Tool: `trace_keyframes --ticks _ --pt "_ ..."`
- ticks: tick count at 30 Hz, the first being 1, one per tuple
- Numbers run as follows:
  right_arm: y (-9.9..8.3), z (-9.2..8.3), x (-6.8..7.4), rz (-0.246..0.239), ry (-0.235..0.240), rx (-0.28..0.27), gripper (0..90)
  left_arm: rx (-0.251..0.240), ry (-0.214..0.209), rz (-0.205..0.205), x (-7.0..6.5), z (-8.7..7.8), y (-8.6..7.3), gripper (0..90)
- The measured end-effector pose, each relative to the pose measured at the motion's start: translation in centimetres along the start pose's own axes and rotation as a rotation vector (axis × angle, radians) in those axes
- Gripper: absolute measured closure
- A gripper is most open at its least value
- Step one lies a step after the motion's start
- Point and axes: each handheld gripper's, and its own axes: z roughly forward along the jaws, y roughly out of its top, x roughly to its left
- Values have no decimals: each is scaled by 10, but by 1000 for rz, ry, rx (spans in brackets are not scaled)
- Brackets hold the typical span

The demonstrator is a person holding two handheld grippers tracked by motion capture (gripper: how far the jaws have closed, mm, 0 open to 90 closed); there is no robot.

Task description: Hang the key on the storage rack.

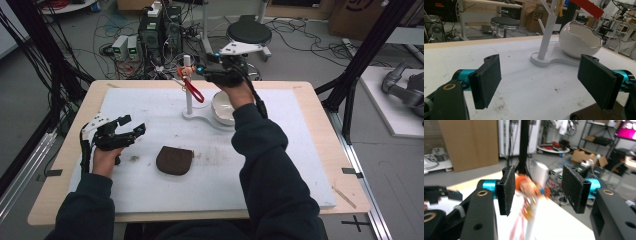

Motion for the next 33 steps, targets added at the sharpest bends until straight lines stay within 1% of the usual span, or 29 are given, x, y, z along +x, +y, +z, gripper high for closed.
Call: trace_keyframes --ticks 2,4,5,6,8,10,13,14,15,16,17,18,20,22,26,27,28,30,31,32,33 --pt "-10 -16 -7 7 -34 18 442 -1 -2 1 -1 1 0 190" --pt "-20 -28 -14 19 -57 38 431 4 -2 5 -2 1 0 190" --pt "-24 -32 -17 22 -64 37 431 6 -1 8 -3 2 0 190" --pt "-30 -35 -21 32 -70 50 431 9 -3 10 -3 2 0 191" --pt "-34 -34 -25 40 -72 65 439 8 -1 10 -4 3 0 192" --pt "-36 -29 -26 47 -68 71 451 8 -1 11 -4 3 0 192" --pt "-37 -21 -23 49 -65 63 480 4 0 7 -4 3 0 192" --pt "-38 -18 -22 42 -63 65 547 5 1 4 -3 3 0 192" --pt "-38 -14 -21 24 -66 78 606 9 -2 6 -3 4 -1 192" --pt "-37 -10 -19 11 -85 90 679 10 -4 4 -4 4 -1 192" --pt "-37 -6 -18 1 -91 97 725 11 -6 7 -4 4 -1 192" --pt "-37 -1 -16 -6 -99 98 744 10 -7 9 -5 4 -1 192" --pt "-35 10 -13 -12 -105 115 748 6 -7 8 -5 4 -1 192" --pt "-32 23 -9 -27 -129 146 750 6 -4 8 -4 4 0 192" --pt "-27 39 -4 -23 -149 157 750 10 -6 9 -5 4 -1 192" --pt "-25 43 -4 -16 -147 151 749 11 -8 9 -5 4 -1 192" --pt "-22 45 -3 -5 -132 137 747 12 -9 8 -5 5 -1 192" --pt "-16 48 0 14 -76 104 739 10 -8 9 -4 5 -1 192" --pt "-13 49 3 1 -58 94 737 10 -9 9 -4 4 -1 192" --pt "-9 51 6 -11 -37 96 729 11 -9 9 -4 4 -1 192" --pt "-7 52 9 -22 -30 99 727 10 -7 9 -4 4 -1 192"
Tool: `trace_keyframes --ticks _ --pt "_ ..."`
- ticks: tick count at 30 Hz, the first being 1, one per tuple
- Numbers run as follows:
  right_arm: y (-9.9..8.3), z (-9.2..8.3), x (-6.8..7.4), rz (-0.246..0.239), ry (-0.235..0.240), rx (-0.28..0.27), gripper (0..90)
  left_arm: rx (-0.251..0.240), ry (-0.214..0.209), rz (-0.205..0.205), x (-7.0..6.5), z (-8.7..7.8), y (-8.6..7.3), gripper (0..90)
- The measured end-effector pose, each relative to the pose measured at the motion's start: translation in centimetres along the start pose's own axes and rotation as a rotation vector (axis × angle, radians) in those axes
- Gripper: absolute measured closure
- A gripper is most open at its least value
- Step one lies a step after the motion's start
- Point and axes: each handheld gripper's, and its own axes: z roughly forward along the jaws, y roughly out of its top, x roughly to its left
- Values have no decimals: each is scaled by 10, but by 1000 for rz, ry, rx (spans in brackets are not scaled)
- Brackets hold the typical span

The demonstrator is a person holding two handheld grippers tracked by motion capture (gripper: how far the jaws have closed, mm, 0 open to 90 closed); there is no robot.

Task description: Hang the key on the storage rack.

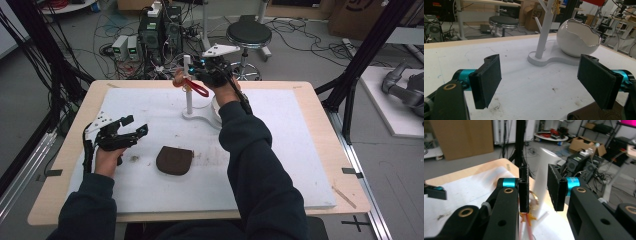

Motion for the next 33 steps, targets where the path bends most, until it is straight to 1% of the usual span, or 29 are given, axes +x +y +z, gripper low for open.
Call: trace_keyframes --ticks 1,2,3,5,7,8,9,11,13,16,17,19,20,21,22,23,24,25,26,28,30,31,33 --pt "1 0 2 -9 0 -7 727 -3 0 0 0 -1 0 192" --pt "3 -2 3 0 13 -22 725 -5 1 -3 0 -1 0 192" --pt "3 -4 3 1 14 -23 712 -3 2 -3 0 -1 0 192" --pt "3 -10 1 6 7 -19 702 -6 1 -7 0 -1 0 192" --pt "0 -18 -3 12 -6 -32 665 -5 -1 -5 0 -1 1 192" --pt "-2 -23 -6 13 -14 -34 625 -10 -1 -7 0 -1 1 192" --pt "-4 -29 -8 25 -17 -31 568 -9 -2 -8 -1 -1 1 192" --pt "-10 -41 -14 36 -42 -48 514 -9 -3 -4 -1 -1 1 192" --pt "-18 -54 -20 49 -60 -46 455 -11 -5 -1 -1 -2 1 192" --pt "-36 -75 -31 73 -79 -54 406 -9 -6 -1 -3 -2 2 196" --pt "-42 -82 -35 76 -89 -42 371 -5 -3 -2 -4 -2 3 197" --pt "-59 -97 -41 91 -104 -27 346 -2 -6 -3 -5 -1 4 197" --pt "-66 -103 -45 100 -109 1 308 2 -11 -1 -6 -1 4 197" --pt "-75 -110 -47 110 -135 20 287 1 -12 2 -7 0 4 197" --pt "-83 -117 -49 119 -142 29 279 6 -16 5 -8 0 5 197" --pt "-91 -123 -51 128 -151 52 268 8 -20 6 -9 1 5 197" --pt "-97 -128 -52 123 -161 52 262 4 -26 10 -11 2 5 197" --pt "-106 -136 -53 129 -168 65 252 6 -31 11 -12 2 6 197" --pt "-114 -142 -53 125 -180 75 246 5 -37 9 -14 3 6 197" --pt "-128 -154 -52 128 -199 85 220 6 -48 13 -16 4 6 197" --pt "-141 -163 -52 137 -204 80 217 9 -57 10 -18 5 6 197" --pt "-147 -168 -51 154 -206 74 217 9 -62 12 -18 5 6 197" --pt "-156 -174 -51 161 -208 73 217 11 -66 14 -19 5 6 197"
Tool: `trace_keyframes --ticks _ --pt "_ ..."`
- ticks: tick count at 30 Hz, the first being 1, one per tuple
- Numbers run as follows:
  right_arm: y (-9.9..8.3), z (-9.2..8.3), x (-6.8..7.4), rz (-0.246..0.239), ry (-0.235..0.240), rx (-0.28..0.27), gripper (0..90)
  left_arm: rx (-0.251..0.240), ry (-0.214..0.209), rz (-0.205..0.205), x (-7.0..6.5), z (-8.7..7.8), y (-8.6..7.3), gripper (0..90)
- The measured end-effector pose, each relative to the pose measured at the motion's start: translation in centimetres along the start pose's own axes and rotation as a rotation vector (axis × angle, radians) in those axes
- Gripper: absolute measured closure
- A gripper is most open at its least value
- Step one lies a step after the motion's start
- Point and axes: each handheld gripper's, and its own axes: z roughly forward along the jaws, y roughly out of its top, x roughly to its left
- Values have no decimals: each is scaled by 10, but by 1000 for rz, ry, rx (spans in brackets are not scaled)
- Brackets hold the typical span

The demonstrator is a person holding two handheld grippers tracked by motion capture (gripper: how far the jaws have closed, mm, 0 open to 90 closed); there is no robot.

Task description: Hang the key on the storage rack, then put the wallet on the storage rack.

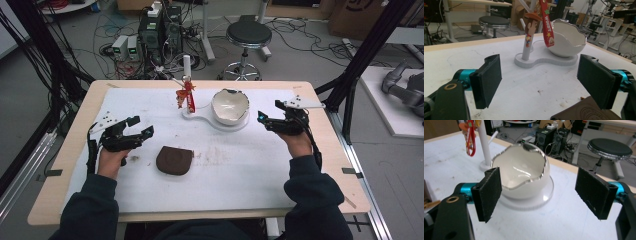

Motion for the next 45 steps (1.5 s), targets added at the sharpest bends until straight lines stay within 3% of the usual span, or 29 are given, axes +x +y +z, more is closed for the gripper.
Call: trace_keyframes --ticks 5,9,28,36,40,45 --pt "-24 -10 -3 35 -32 -14 217 3 -3 -3 -2 1 -1 197" --pt "-34 -11 -7 48 -31 17 217 6 -1 -1 -2 1 -1 197" --pt "-37 -11 -9 48 -41 20 217 19 3 -7 0 3 -3 197" --pt "-39 -13 -10 52 -45 20 217 23 -24 -11 -2 5 -4 197" --pt "-41 -11 -11 41 -51 29 217 83 -95 -49 -4 14 -10 197" --pt "-45 -8 -8 40 -40 53 217 220 -163 -57 -12 27 -18 194"
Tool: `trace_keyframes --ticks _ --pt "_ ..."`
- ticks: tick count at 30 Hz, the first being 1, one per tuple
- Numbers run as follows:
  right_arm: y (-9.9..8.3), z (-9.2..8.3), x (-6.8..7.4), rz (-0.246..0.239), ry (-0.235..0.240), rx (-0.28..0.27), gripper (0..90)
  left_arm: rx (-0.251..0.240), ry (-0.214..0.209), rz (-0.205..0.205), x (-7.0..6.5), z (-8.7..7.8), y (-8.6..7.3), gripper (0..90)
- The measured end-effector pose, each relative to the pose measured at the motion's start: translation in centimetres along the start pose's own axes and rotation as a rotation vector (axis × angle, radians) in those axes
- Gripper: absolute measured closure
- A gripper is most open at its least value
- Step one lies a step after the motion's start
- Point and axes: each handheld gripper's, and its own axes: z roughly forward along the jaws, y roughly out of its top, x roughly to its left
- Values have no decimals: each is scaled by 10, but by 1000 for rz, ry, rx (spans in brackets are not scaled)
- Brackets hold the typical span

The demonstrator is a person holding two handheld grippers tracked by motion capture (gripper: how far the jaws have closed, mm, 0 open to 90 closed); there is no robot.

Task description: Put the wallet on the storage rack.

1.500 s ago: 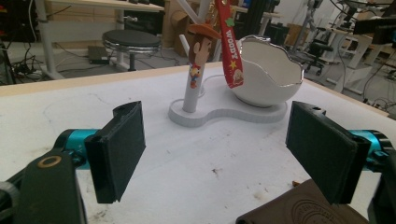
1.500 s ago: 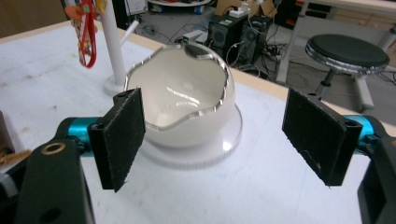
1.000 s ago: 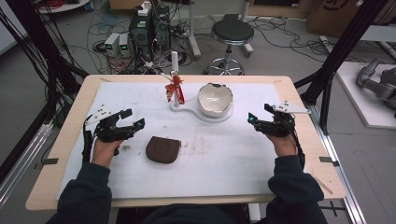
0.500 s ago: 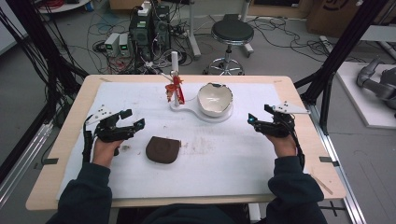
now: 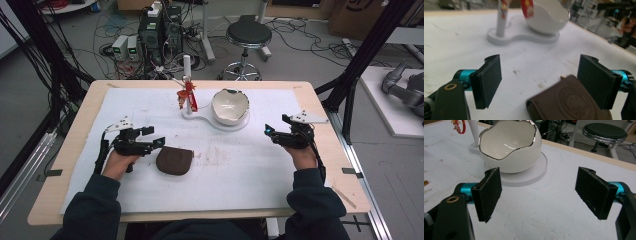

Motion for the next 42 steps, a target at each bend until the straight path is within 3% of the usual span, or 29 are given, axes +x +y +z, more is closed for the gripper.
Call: trace_keyframes --ticks 2,7,12,19,20,21,24,30,33,38,42 --pt "-1 1 1 -11 8 4 218 56 5 0 -1 4 -2 195" --pt "-1 1 6 -23 29 12 218 170 25 -50 -5 13 -4 194" --pt "-2 2 8 -32 45 15 219 303 4 -108 -4 26 -12 194" --pt "-3 2 11 -28 64 29 219 301 -32 -95 -2 25 -12 182" --pt "-3 3 11 -32 68 33 219 301 -72 -97 -1 25 -13 223" --pt "-3 4 12 -36 71 36 219 303 -75 -101 -1 26 -13 306" --pt "-4 7 16 -45 82 49 220 293 -66 -83 -3 27 -12 334" --pt "-3 16 26 -55 121 66 220 224 -28 4 -12 27 -6 457" --pt "-4 23 33 -40 172 82 249 201 -20 48 -17 26 -2 491" --pt "-4 39 53 -75 293 110 257 144 -21 141 -30 28 5 541" --pt "-4 48 67 -83 360 127 257 130 -29 170 -36 29 5 551"
